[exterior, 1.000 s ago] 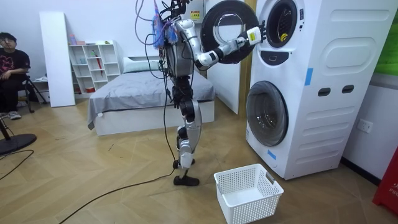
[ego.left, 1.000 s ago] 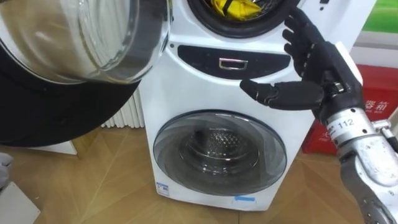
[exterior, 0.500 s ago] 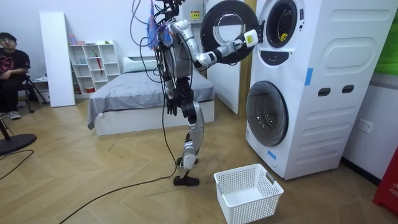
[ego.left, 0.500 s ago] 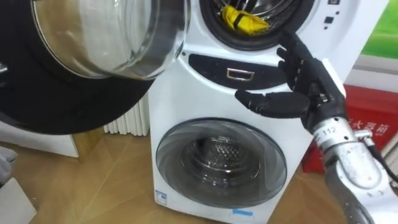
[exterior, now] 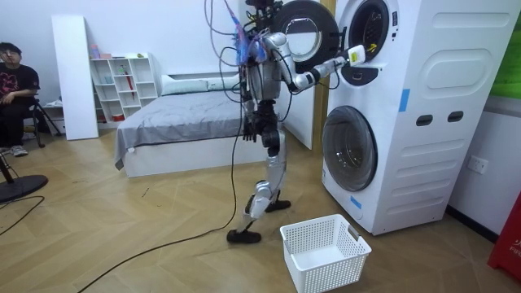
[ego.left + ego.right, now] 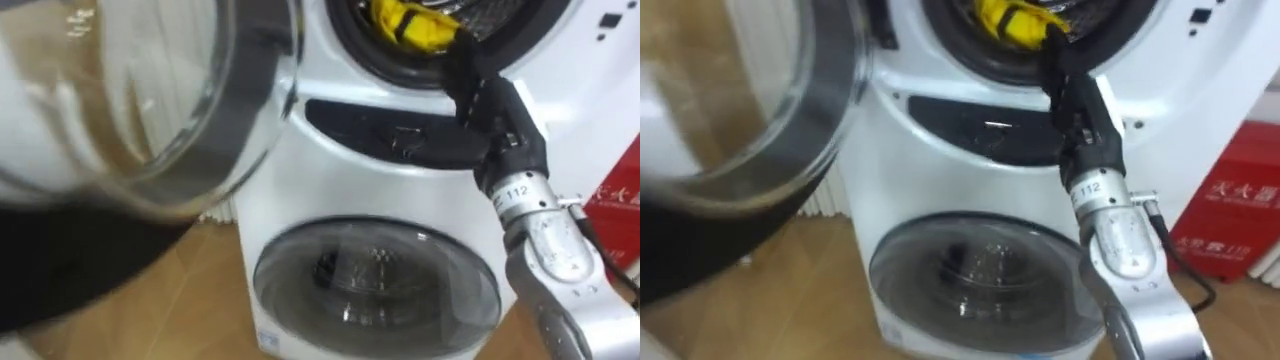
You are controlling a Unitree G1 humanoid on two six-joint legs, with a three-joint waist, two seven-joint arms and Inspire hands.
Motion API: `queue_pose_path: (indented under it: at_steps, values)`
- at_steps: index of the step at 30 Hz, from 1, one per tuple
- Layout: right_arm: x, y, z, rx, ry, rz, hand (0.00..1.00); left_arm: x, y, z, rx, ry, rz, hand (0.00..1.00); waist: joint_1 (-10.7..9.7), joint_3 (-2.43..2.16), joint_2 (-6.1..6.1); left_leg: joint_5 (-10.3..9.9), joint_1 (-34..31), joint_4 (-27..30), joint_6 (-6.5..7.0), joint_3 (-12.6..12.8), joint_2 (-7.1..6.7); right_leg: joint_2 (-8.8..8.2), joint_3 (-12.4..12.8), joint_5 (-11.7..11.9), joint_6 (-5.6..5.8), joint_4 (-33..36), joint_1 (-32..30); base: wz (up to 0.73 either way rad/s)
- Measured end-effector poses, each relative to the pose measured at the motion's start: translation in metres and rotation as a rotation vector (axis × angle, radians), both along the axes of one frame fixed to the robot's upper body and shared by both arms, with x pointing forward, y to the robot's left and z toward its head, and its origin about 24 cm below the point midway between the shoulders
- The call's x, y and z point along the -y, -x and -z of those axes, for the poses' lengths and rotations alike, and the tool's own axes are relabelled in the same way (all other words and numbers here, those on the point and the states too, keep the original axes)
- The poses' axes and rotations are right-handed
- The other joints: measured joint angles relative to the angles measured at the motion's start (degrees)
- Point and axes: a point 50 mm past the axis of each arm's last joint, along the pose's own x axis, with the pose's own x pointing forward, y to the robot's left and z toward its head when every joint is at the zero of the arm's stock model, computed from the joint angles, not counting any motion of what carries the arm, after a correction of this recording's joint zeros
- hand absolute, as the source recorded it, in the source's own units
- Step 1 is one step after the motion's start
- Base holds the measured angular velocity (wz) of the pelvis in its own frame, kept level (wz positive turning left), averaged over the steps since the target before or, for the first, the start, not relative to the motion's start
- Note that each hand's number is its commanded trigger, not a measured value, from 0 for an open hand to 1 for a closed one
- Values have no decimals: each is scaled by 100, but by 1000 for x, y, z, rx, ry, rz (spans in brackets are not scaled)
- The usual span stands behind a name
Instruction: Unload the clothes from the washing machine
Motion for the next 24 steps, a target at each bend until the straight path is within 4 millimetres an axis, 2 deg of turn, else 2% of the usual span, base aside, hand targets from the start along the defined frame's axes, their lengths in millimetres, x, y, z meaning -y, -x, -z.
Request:
queue_pose_path:
  at_steps: [1, 2, 4, 5, 6, 7, 8, 9, 10, 11, 12, 13, 14, 15, 16, 19, 22, 24]
  values:
    - [3, 0, -2, 7, 9, 4, 0, -2, -11, -1, 25, -10, 6, 0, -5, 13, -23, -109, 166, -20, 58, 103, -94, -150, -71, 128, 55, 428, -128, -43]
    - [4, 0, -2, 10, 15, 13, 0, -3, -19, -2, 42, -15, 11, 0, -23, 17, -18, -151, 238, -3, 98, 168, -109, -191, -50, 244, 38, 601, -172, -32]
    - [7, 0, 0, 19, 19, 52, 0, -8, -50, -7, 120, -36, 19, 0, -53, 29, 33, -221, 576, -245, 164, 270, -93, -243, 47, 873, 13, 1124, -423, -41]
    - [7, 1, 2, 17, 19, 49, 0, -10, -55, -9, 137, -44, 23, 0, -76, 31, 48, -228, 697, -368, 169, 242, -85, -238, 58, 1063, 12, 1254, -500, -54]
    - [6, 3, 6, 7, 22, 38, 0, -12, -67, -13, 176, -60, 55, 0, -128, 66, 129, -234, 867, -593, 174, 182, -48, -200, 51, 1030, -11, 1393, -653, -59]
    - [5, 3, 7, 0, 32, 21, 0, -12, -78, -15, 210, -65, 82, 0, -128, 72, 187, -232, 983, -723, 174, 189, 31, -100, 41, 685, -72, 1453, -924, -57]
    - [4, 3, 7, -6, 37, 14, 0, -11, -83, -16, 226, -64, 87, 0, -135, 69, 209, -227, 1026, -781, 172, 197, 67, -28, -7, 551, -81, 1423, -1067, -43]
    - [3, 3, 8, -18, 47, 10, 0, -8, -92, -17, 244, -60, 103, 0, -157, 72, 239, -219, 1112, -863, 174, 206, 118, 100, -153, 379, -74, 1189, -1295, -19]
    - [4, 2, 9, -36, 56, 14, 0, -5, -95, -17, 251, -52, 119, 0, -168, 68, 250, -209, 1245, -968, 178, 217, 134, 229, -189, 316, -116, 816, -1464, -10]
    - [4, 2, 10, -45, 62, 14, 0, -3, -94, -16, 250, -47, 123, 0, -177, 73, 274, -209, 1314, -1003, 177, 226, 152, 315, -174, 321, -132, 601, -1530, -12]
    - [3, 2, 11, -52, 93, 13, 0, 0, -88, -14, 241, -39, 129, 0, -171, 65, 312, -208, 1395, -1071, 166, 305, 198, 461, -161, 406, -229, 106, -1654, -13]
    - [1, 2, 11, -48, 123, 2, 0, -1, -79, -12, 220, -39, 126, 0, -188, 69, 324, -226, 1450, -1086, 138, 339, 208, 565, -157, 793, -288, -540, -1736, -8]
    - [0, 2, 11, -49, 125, -3, 0, -1, -75, -11, 208, -38, 122, 0, -235, 58, 343, -232, 1467, -1087, 129, 316, 213, 599, -149, 1071, -306, -689, -1727, 9]
    - [-1, 3, 10, -46, 132, -15, 0, 0, -62, -8, 175, -35, 113, 0, -298, 19, 387, -248, 1498, -1096, 98, 268, 246, 677, -162, 1421, -382, -956, -1620, 0]
    - [-5, 4, 8, -34, 137, -33, 0, -1, -48, -6, 133, -33, 103, 0, -282, 15, 504, -258, 1509, -1122, 52, 257, 322, 791, -192, 1548, -401, -1233, -1506, -6]
    - [-9, 5, 7, -28, 114, -83, 0, -6, -25, -5, 59, -48, 89, 0, -276, 8, 577, -163, 1627, -1346, -45, 317, 425, 1018, -75, 1778, -472, -1695, -1317, -15]
    - [-16, 6, 9, -43, 98, -130, 0, -10, -12, -5, 28, -58, 72, 0, -278, 10, 544, -122, 1739, -1474, -109, 371, 488, 1087, -38, 1853, -520, -1904, -1165, -14]
    - [-17, 6, 10, -50, 77, -156, 0, -10, -9, -5, 21, -54, 69, 0, -280, -15, 475, -89, 1751, -1551, -160, 378, 525, 1159, -30, 1887, -569, -1981, -1155, -4]
